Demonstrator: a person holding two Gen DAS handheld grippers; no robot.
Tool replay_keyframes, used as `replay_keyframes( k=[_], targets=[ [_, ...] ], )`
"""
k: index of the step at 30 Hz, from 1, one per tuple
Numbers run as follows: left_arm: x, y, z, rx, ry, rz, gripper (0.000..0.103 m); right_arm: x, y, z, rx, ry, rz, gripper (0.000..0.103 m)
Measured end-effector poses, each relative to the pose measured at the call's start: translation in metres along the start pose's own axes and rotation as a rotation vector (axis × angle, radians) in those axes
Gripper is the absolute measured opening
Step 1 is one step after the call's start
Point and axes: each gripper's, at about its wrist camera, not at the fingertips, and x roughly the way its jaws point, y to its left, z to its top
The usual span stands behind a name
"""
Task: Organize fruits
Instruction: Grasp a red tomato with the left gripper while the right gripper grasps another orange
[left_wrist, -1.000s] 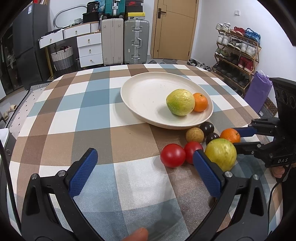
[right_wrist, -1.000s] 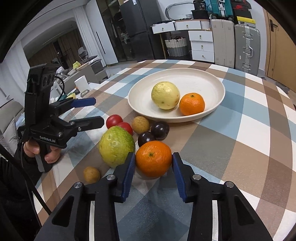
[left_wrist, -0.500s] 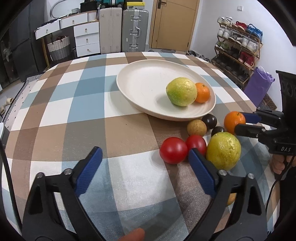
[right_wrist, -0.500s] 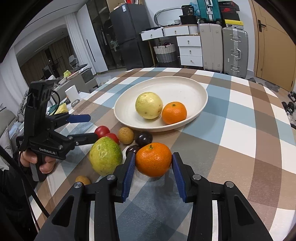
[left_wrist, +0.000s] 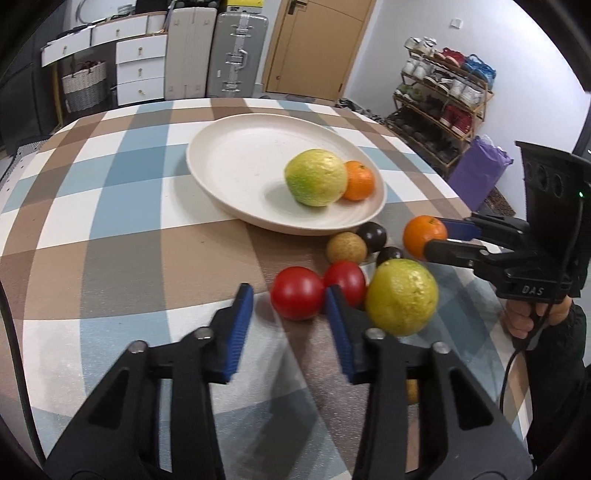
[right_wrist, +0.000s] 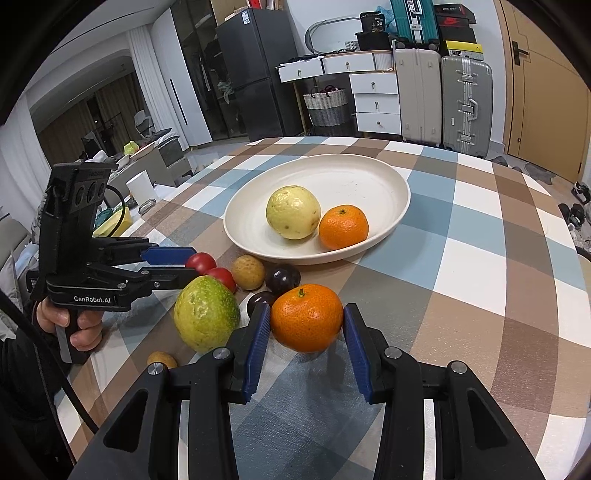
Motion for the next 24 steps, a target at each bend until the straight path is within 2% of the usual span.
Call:
replay_keyframes(
  k=[6, 13, 24],
  targets=[
    [-0.002, -0.002, 0.0, 0.002, -0.01, 0.004, 0.028, 0.0, -0.001, 0.001, 0.005, -0.006, -0.002, 0.041],
    [-0.012, 0.001, 0.001, -0.012, -0.058, 0.018, 0.028, -0.002, 0.0, 0.001, 0.003, -0.02, -0.009, 0.041],
    [-0.032, 0.005, 0.007, -0.031, -0.143, 0.084, 0.028, -0.008, 0.011, 0.005, -0.037, -0.069, -0.082, 0.041]
  ],
)
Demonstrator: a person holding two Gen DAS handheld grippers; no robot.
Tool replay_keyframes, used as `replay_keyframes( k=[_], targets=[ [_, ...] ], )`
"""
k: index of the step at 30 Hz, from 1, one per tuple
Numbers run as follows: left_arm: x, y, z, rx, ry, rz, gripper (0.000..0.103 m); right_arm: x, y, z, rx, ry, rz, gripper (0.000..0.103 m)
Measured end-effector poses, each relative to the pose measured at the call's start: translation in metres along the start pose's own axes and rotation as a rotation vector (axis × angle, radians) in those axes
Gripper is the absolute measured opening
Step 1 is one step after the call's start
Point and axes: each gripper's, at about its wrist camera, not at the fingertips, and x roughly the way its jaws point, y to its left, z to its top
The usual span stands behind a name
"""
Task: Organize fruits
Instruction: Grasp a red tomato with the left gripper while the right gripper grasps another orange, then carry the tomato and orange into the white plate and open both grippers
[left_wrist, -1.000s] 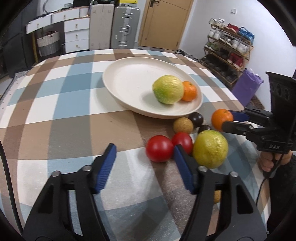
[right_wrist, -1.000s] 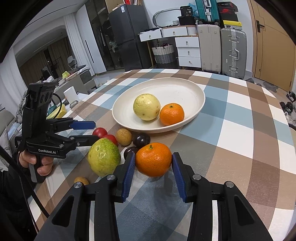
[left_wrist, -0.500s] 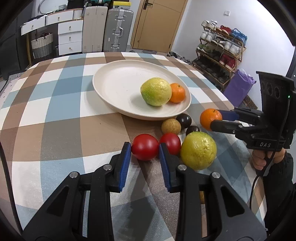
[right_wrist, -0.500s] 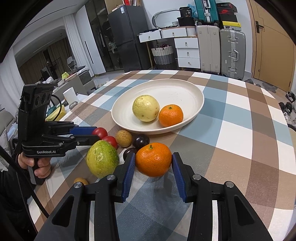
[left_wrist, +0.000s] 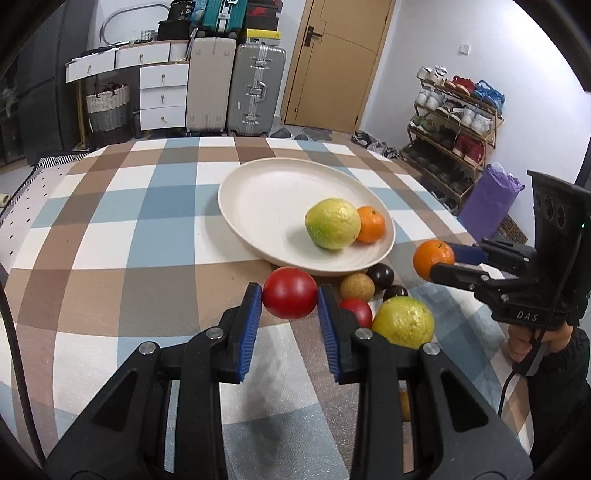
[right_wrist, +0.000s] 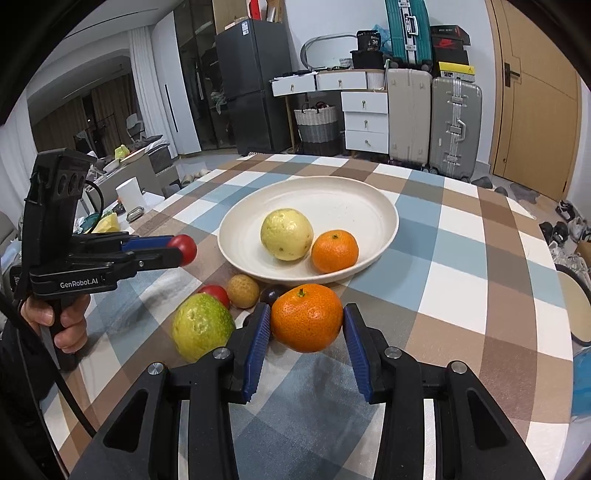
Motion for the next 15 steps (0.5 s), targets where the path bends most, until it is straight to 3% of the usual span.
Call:
replay_keyframes(
  k=[8, 15],
  targets=[
    [-0.011, -0.009, 0.007, 0.043, -0.056, 0.053, 0.028, -0.001, 0.005, 0.004, -0.018, -0.024, -0.043, 0.041],
    [-0.006, -0.017, 0.011, 0.071, -0.048, 0.071, 0.028, -0.006, 0.009, 0.01, -0.009, -0.063, -0.065, 0.041]
  ],
)
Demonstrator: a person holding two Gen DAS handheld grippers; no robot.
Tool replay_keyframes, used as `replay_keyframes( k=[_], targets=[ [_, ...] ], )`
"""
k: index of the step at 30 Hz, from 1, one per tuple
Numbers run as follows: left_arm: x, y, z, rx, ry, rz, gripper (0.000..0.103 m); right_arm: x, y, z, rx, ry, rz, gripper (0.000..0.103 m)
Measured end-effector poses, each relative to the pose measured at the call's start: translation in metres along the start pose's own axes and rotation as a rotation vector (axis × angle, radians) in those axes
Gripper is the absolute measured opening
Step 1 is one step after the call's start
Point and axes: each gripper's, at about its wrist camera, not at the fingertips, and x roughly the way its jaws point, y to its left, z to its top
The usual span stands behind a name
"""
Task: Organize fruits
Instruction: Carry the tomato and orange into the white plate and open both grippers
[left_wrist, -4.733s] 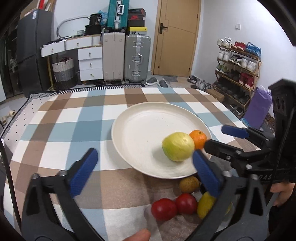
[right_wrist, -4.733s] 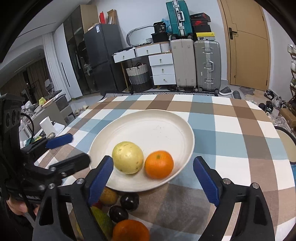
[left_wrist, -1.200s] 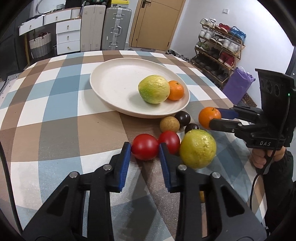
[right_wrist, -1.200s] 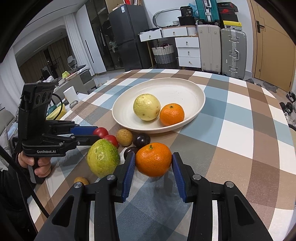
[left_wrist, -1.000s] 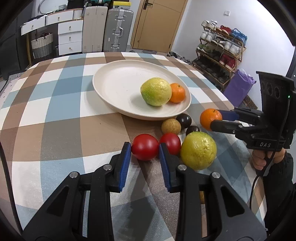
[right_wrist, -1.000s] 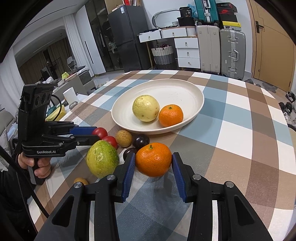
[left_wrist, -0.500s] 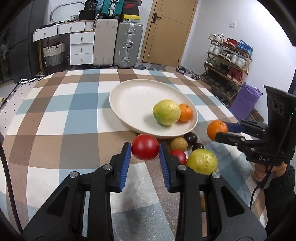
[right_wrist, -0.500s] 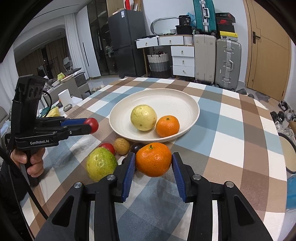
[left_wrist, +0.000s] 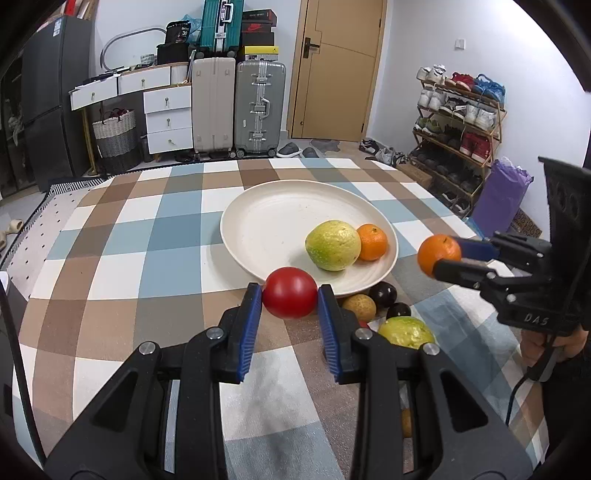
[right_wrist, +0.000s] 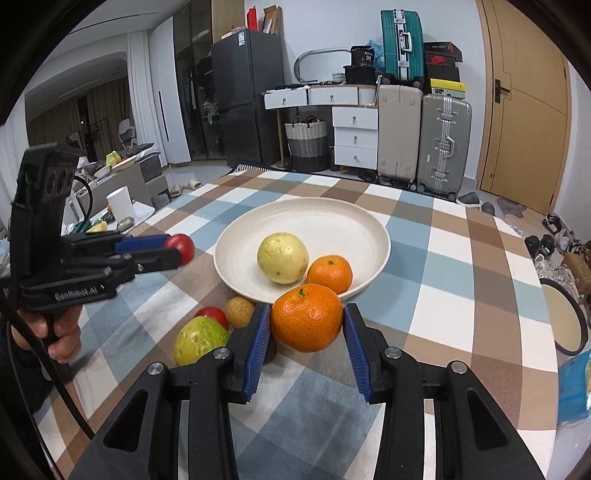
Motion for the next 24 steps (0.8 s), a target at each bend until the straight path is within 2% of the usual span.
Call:
replay_keyframes(
  k=[14, 17, 24],
  targets=[
    [0.023, 0.003, 0.026, -0.009, -0.009, 0.051, 0.028, 0.006, -0.014, 0.021, 0.081, -0.04, -0.01, 0.041],
    [0.033, 0.0, 0.033, 0.007, -0.009, 0.077, 0.028, 0.013, -0.016, 0.026, 0.098, -0.036, -0.007, 0.041],
    [0.057, -0.001, 0.041, 0.007, 0.004, 0.082, 0.028, 0.035, -0.027, 0.036, 0.174, -0.031, -0.026, 0.041]
  ],
)
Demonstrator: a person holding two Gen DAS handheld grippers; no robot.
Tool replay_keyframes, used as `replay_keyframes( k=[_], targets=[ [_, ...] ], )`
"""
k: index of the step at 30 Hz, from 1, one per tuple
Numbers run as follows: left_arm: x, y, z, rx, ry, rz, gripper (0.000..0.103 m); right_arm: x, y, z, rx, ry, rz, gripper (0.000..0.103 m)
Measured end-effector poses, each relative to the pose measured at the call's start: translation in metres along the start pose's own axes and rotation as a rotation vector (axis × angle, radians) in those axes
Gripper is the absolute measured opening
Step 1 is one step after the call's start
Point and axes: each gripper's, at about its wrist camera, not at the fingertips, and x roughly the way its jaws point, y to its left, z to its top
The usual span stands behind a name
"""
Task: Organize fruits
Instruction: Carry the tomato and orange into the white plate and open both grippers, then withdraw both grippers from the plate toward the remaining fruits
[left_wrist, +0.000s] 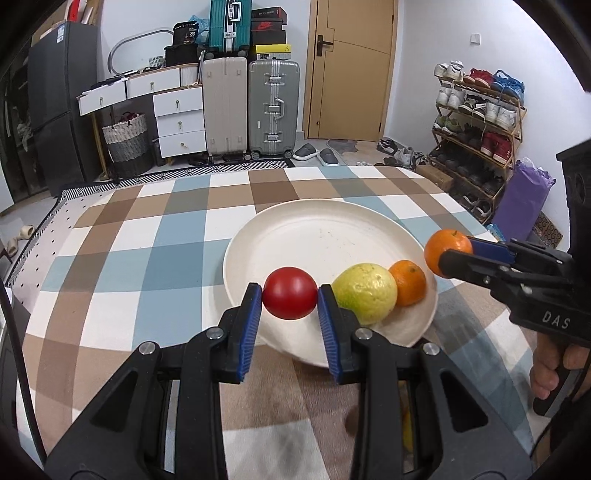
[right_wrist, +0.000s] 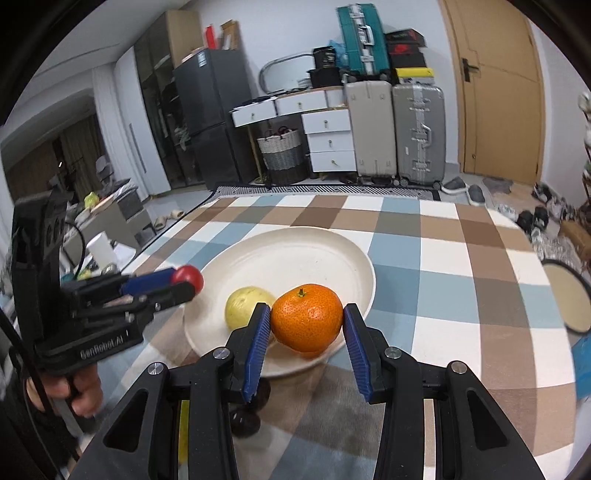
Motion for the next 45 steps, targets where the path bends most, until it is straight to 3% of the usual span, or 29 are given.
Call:
replay_keyframes(
  k=[8, 21, 22, 27, 29, 31, 32, 34, 36, 45],
  targets=[
    [0.018, 0.006, 0.001, -0.029, 0.01, -0.004, 0.028, 0.025, -0.007, 0.01, 0.081, 0.003, -0.011, 0.041],
    [0.023, 0.006, -0.001, -0.033, 0.018, 0.0, 0.029, 0.031, -0.001, 0.01, 0.045, -0.022, -0.042, 0.046],
    [0.022, 0.007, -0.001, -0.039, 0.018, -0.001, 0.031, 0.029, 0.0, 0.01, 0.041, -0.031, -0.041, 0.053],
    [0.015, 0.009, -0.003, -0.046, -0.003, 0.001, 0.053, 0.019, 0.003, 0.008, 0.019, -0.064, -0.047, 0.055],
    [0.011, 0.009, -0.005, -0.044, -0.011, 0.001, 0.065, 0.018, 0.003, 0.007, 0.024, -0.06, -0.05, 0.066],
    [0.006, 0.01, -0.007, -0.051, -0.026, 0.0, 0.086, 0.015, 0.002, 0.004, 0.022, -0.061, -0.057, 0.075],
    [0.003, 0.011, -0.008, -0.054, -0.033, 0.003, 0.089, 0.014, 0.001, 0.003, 0.025, -0.06, -0.055, 0.077],
    [-0.002, 0.011, -0.01, -0.051, -0.034, 0.008, 0.094, 0.01, -0.002, 0.001, 0.045, -0.061, -0.038, 0.093],
    [-0.005, 0.014, -0.013, -0.057, -0.034, 0.025, 0.102, 0.005, -0.003, 0.0, 0.057, -0.073, -0.026, 0.1],
    [-0.024, 0.019, -0.024, -0.084, -0.044, 0.023, 0.102, -0.005, -0.005, -0.01, 0.043, -0.064, -0.016, 0.103]
  ],
)
